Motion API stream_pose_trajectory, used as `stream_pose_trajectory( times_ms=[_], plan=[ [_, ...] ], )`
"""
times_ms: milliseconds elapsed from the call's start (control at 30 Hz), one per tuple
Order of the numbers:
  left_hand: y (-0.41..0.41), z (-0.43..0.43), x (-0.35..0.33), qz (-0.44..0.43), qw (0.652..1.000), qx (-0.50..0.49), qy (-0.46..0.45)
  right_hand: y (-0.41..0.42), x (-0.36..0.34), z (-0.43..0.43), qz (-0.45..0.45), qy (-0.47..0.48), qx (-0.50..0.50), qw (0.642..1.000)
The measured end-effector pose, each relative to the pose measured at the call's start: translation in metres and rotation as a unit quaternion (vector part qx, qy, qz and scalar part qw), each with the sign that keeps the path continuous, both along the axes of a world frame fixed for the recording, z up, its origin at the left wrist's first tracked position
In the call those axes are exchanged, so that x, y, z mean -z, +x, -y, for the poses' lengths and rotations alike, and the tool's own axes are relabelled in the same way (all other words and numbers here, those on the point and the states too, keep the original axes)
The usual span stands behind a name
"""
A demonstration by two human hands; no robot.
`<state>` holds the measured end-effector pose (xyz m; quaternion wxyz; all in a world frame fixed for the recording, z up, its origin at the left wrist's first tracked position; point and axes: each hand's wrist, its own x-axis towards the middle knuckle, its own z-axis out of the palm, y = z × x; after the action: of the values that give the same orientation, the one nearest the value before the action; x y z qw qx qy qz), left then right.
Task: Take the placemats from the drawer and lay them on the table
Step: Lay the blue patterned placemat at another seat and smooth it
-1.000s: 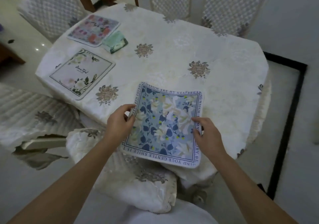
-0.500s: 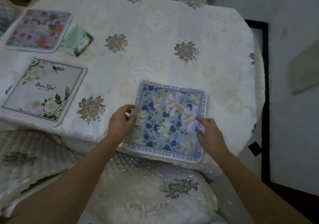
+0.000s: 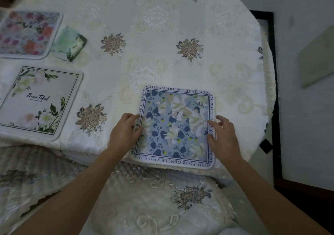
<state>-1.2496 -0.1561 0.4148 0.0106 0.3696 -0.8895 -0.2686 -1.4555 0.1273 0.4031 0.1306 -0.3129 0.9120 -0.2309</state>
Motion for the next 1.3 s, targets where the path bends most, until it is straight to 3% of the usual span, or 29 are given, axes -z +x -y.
stream_pose_trajectory(
  times_ms=[233,500,833,1100,1300],
  plan=[
    [-0.015,-0.004,0.003,-0.002,0.997,-0.073,0.022,-0.015,0.006,0.014,-0.015,-0.004,-0.067,0.998],
    [-0.017,-0.006,0.007,-0.003,1.000,-0.030,-0.008,-0.032,0.004,0.058,-0.032,0.000,-0.153,0.988],
    [-0.022,-0.003,0.000,-0.032,0.994,-0.105,0.017,-0.063,-0.003,0.129,-0.002,-0.004,-0.200,0.980],
    [0.037,-0.047,-0.006,-0.043,0.964,-0.240,0.105,-0.091,-0.004,0.173,0.021,0.027,-0.208,0.978],
    [0.046,-0.056,-0.013,0.001,0.968,-0.202,0.148,-0.107,-0.012,0.174,0.073,0.059,-0.233,0.968]
  ],
)
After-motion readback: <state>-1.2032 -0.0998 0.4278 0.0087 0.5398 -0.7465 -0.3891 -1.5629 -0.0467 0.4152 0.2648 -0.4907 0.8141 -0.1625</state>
